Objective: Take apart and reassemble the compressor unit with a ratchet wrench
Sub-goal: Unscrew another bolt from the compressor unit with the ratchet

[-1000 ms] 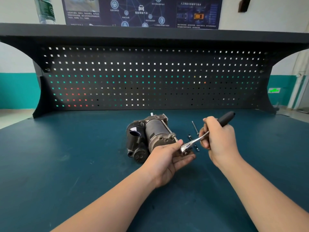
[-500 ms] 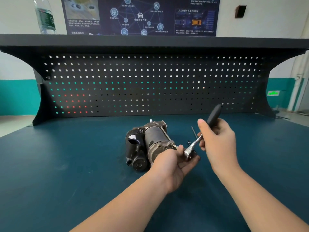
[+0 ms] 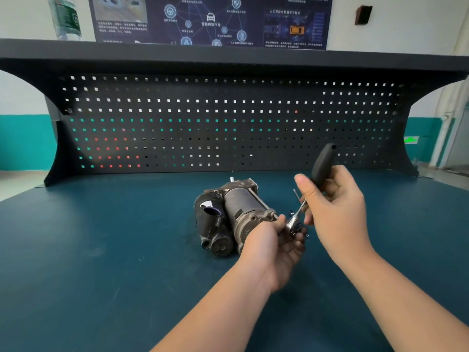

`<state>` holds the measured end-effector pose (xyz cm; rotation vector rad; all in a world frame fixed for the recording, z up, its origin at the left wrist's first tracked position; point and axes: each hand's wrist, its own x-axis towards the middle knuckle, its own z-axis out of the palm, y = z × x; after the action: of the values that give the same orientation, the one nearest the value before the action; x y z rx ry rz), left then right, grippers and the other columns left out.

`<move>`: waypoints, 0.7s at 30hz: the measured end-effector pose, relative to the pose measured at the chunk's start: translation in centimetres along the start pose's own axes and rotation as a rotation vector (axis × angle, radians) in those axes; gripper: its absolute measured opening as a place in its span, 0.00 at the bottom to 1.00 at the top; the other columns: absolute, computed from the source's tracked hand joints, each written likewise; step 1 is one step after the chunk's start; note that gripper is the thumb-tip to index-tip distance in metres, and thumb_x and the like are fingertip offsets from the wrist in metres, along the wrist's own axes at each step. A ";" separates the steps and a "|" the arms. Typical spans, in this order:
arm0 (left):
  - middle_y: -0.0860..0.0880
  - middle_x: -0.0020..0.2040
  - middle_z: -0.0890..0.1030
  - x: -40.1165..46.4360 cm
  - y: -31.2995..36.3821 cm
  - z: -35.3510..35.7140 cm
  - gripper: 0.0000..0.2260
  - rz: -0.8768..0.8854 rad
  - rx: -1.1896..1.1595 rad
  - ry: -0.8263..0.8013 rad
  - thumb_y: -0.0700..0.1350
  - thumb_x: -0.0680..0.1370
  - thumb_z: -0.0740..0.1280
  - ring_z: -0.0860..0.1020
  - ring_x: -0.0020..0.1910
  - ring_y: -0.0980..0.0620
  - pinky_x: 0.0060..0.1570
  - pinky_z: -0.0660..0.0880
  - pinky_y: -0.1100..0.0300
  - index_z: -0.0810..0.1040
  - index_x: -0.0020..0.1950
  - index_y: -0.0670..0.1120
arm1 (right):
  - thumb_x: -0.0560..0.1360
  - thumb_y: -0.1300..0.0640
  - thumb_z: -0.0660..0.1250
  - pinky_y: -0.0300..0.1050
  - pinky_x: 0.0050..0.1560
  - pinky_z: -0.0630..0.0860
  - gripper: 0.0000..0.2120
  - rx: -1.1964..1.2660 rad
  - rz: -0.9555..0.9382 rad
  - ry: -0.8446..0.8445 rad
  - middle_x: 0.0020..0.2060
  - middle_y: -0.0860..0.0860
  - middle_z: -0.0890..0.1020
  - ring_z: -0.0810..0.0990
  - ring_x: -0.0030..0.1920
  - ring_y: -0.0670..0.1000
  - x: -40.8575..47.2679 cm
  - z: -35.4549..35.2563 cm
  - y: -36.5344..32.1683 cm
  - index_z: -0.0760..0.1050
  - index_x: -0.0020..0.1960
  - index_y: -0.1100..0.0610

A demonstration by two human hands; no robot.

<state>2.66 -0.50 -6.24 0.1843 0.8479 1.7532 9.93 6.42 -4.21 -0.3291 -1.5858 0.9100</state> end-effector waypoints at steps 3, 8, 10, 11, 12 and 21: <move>0.43 0.29 0.79 0.3 0.1 0.0 0.11 -0.022 -0.072 -0.040 0.40 0.80 0.60 0.74 0.24 0.52 0.23 0.71 0.67 0.76 0.40 0.37 | 0.68 0.40 0.69 0.49 0.27 0.71 0.13 -0.100 -0.024 -0.053 0.31 0.54 0.78 0.71 0.25 0.53 0.7 0.7 -0.5 0.70 0.41 0.47; 0.44 0.27 0.78 0.6 0.2 -0.1 0.11 -0.039 -0.200 -0.087 0.37 0.79 0.60 0.75 0.21 0.52 0.24 0.73 0.67 0.75 0.38 0.38 | 0.70 0.44 0.69 0.46 0.34 0.73 0.11 -0.266 -0.175 -0.244 0.32 0.52 0.78 0.75 0.31 0.54 1.7 1.8 -1.0 0.71 0.44 0.49; 0.44 0.26 0.77 0.6 0.0 -0.1 0.10 -0.030 -0.222 -0.083 0.37 0.79 0.60 0.75 0.20 0.52 0.24 0.74 0.67 0.75 0.38 0.38 | 0.72 0.47 0.69 0.44 0.31 0.72 0.10 -0.261 -0.214 -0.211 0.32 0.52 0.78 0.74 0.29 0.52 1.3 1.7 -0.5 0.69 0.43 0.48; 0.45 0.26 0.77 0.7 0.0 -0.2 0.10 -0.026 -0.225 -0.083 0.38 0.79 0.61 0.75 0.20 0.52 0.25 0.74 0.66 0.75 0.38 0.38 | 0.72 0.46 0.69 0.42 0.30 0.71 0.10 -0.252 -0.222 -0.175 0.32 0.51 0.77 0.73 0.28 0.50 1.0 1.6 -0.2 0.68 0.43 0.48; 0.44 0.26 0.77 0.7 -0.1 -0.2 0.10 -0.025 -0.224 -0.084 0.38 0.78 0.61 0.75 0.20 0.52 0.25 0.74 0.66 0.75 0.38 0.38 | 0.72 0.44 0.68 0.41 0.29 0.71 0.11 -0.250 -0.223 -0.142 0.32 0.50 0.77 0.73 0.28 0.49 0.8 1.4 0.0 0.68 0.42 0.47; 0.41 0.38 0.84 0.8 0.4 -1.0 0.08 0.011 0.096 -0.049 0.42 0.77 0.66 0.83 0.33 0.47 0.30 0.79 0.62 0.80 0.45 0.37 | 0.73 0.43 0.65 0.47 0.27 0.73 0.13 -0.106 0.075 0.140 0.26 0.51 0.76 0.73 0.22 0.48 0.5 0.9 1.1 0.66 0.37 0.48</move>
<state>1.47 -0.26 -6.95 0.2947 0.8970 1.7127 8.70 7.08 -4.61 -0.5189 -1.5030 0.8431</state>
